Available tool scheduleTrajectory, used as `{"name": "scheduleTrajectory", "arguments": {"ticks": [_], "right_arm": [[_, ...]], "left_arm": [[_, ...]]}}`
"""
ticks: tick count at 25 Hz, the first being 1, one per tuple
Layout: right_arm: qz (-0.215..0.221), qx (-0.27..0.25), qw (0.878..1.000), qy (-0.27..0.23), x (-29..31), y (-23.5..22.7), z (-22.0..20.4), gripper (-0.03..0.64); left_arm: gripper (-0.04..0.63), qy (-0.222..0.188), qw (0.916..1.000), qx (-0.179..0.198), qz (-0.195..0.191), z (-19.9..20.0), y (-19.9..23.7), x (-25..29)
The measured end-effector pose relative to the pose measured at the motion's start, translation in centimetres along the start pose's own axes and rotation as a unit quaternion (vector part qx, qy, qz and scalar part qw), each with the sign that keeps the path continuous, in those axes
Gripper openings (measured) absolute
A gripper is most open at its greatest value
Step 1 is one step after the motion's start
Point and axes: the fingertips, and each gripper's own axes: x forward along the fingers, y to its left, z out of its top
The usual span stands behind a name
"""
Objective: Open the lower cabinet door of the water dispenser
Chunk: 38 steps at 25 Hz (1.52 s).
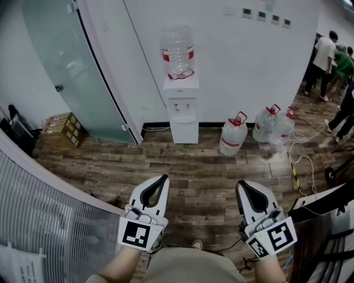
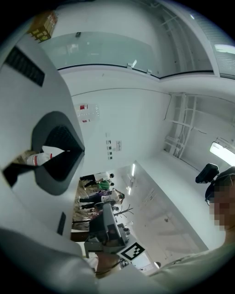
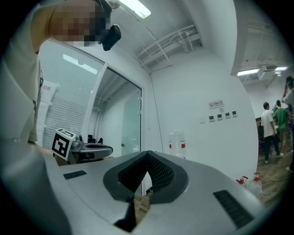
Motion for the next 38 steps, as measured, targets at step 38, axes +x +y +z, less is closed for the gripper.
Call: {"name": "scheduleTrajectory", "arguments": {"ticks": [38], "right_arm": [[0.0, 0.029, 0.996, 0.079, 29.4, -11.3, -7.6, 0.006]], "left_arm": [[0.006, 0.015, 0.9996, 0.01, -0.024, -6.8, 20.0, 22.2]]}}
